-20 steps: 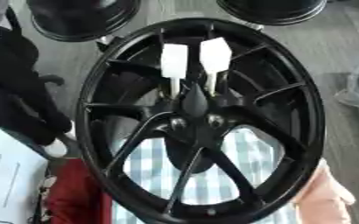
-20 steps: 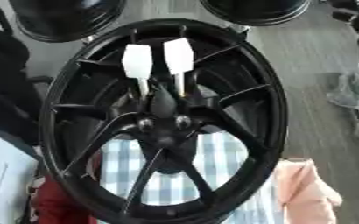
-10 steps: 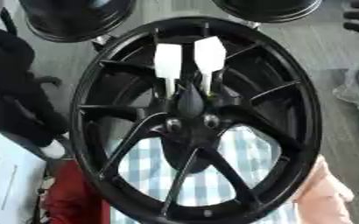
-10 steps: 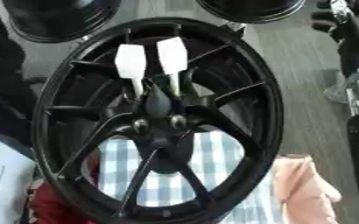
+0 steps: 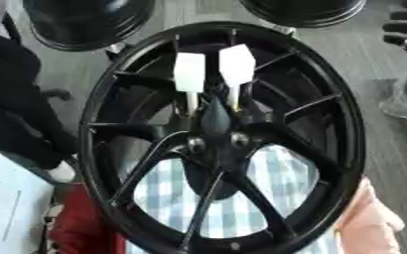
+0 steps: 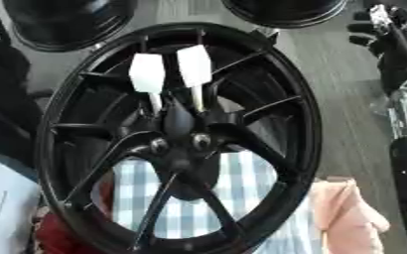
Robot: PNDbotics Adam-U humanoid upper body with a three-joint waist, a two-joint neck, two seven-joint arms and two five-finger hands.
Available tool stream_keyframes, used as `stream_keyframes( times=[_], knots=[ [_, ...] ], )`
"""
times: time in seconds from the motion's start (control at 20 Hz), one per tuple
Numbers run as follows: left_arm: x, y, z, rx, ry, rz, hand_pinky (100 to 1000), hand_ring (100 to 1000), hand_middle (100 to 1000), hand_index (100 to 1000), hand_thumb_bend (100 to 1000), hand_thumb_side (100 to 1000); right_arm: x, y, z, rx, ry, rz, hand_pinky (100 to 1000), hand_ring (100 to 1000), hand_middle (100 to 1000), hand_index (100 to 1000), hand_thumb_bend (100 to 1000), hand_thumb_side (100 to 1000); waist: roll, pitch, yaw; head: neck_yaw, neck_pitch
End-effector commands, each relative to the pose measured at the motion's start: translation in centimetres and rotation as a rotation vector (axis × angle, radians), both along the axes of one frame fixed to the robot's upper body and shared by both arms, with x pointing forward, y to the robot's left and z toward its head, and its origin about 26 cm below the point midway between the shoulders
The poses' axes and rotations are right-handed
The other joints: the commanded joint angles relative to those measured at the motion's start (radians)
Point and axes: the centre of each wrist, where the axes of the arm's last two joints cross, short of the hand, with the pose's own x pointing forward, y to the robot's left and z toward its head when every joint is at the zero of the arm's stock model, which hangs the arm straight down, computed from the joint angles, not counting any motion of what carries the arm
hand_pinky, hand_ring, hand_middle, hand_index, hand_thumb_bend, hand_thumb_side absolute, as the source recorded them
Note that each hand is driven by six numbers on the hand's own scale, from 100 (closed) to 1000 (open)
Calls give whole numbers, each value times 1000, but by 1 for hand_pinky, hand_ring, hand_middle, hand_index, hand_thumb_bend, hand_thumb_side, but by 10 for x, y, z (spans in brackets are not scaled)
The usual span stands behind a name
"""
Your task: Pull the pin out of the wheel hub.
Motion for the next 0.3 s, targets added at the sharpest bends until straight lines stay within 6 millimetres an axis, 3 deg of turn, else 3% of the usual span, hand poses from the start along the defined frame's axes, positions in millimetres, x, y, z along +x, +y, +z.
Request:
stream_keyframes(
  times=[0.05, 0.3],
  knots=[
    [0, 0, 11, 14, -37, -7, 732, 819, 711, 712, 274, 598, -2, -2, 9, -26, -26, 0, 758, 723, 670, 775, 100, 575, 1, -14, 2, 3, -17],
    [0, -1, 10, 11, -40, -9, 732, 818, 711, 712, 274, 597, -3, -2, 8, -34, -22, 9, 757, 722, 669, 775, 100, 579, 2, -12, 3, 3, -18]
  ],
)
